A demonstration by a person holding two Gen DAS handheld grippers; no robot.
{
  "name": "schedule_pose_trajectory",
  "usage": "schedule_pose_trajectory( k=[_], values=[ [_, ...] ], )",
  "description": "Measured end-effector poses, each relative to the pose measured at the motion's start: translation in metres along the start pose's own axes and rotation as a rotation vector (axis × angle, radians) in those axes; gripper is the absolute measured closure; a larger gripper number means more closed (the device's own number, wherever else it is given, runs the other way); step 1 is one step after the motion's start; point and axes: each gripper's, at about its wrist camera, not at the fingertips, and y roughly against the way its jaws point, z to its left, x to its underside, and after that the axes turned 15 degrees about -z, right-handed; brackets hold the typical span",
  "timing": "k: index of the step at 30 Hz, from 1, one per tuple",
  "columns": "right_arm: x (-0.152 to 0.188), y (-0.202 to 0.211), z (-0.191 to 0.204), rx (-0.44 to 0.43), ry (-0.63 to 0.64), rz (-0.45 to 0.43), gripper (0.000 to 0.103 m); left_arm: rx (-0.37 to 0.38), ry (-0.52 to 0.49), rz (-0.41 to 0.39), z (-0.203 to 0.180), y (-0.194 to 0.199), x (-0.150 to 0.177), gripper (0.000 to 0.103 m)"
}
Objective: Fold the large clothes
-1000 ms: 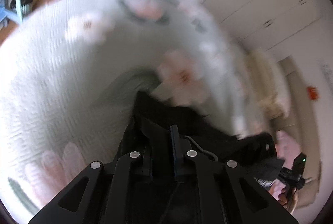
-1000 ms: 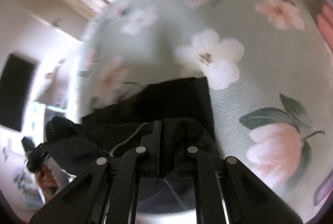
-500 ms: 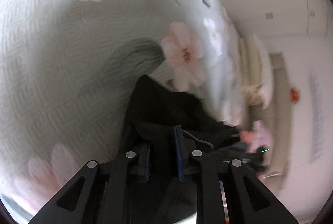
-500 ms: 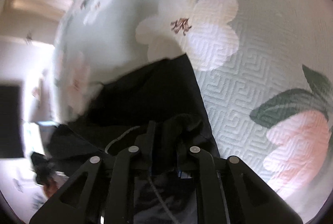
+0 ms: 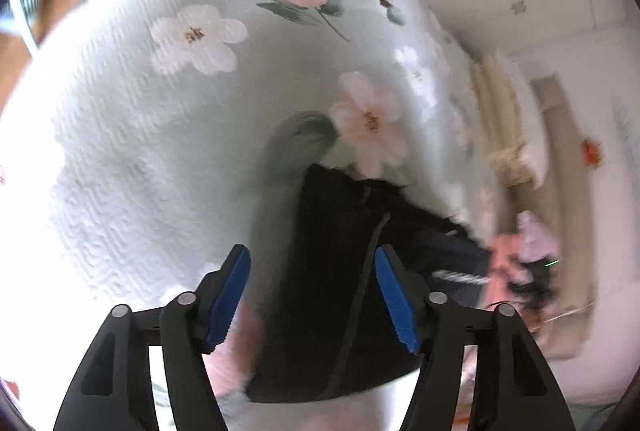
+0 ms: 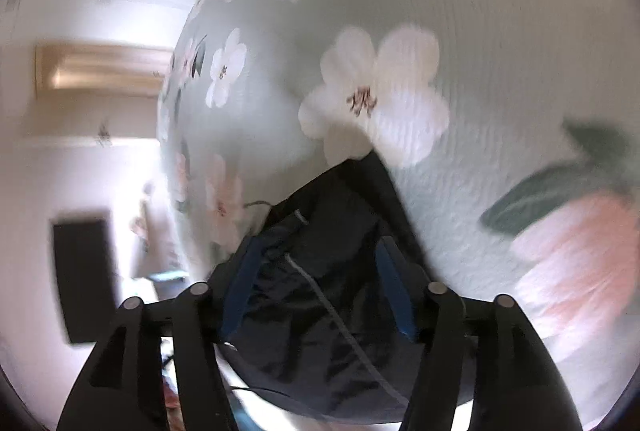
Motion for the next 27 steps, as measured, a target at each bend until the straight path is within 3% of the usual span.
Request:
schedule_pose_trajectory(
  k=[2,5,9,12,16,18,19,20,21,23,24,27],
  values=[
    [0.005,0.005,0.020,0.050,0.168,-0.024,0.029,-0.014,-0.058,-0.009,-0.011,-0.016,0.014,0.036],
    [0.022,-0.009,0.047,0.141,0.439,-0.034,0.027,-0.043,-0.134,-0.032,-0.021,-0.048,0.023,0.036],
    [0.042,-0.050,0.060,0.174,0.713,-0.004,0.027,0.003,-0.132,-0.011,-0.014,-0.086,0.018,0.036],
    [0.047,-0.077,0.053,0.165,0.809,0.031,0.027,0.009,-0.142,0.049,-0.004,-0.114,0.013,0.036],
    [0.046,-0.102,0.038,0.081,0.777,0.120,0.027,0.054,-0.122,0.100,0.000,-0.141,0.011,0.036],
    [0.047,-0.113,0.031,0.071,0.745,0.143,0.036,0.070,-0.121,0.088,-0.004,-0.148,0.009,0.036],
    [0.048,-0.112,0.031,0.054,0.728,0.138,0.055,0.085,-0.114,0.074,-0.007,-0.149,0.008,0.036],
    [0.049,-0.108,0.032,0.064,0.732,0.112,0.071,0.119,-0.103,0.052,-0.012,-0.146,0.008,0.052],
    [0.052,-0.101,0.035,0.081,0.754,0.079,0.077,0.133,-0.110,0.033,-0.017,-0.142,0.008,0.071],
    [0.063,-0.081,0.044,0.115,0.826,0.009,0.082,0.120,-0.138,-0.021,-0.029,-0.128,0.012,0.085],
    [0.068,-0.070,0.050,0.138,0.856,-0.021,0.083,0.097,-0.166,-0.059,-0.038,-0.117,0.017,0.090],
    [0.076,-0.041,0.065,0.211,0.918,-0.125,0.088,0.051,-0.175,-0.179,-0.056,-0.076,0.020,0.091]
  ],
)
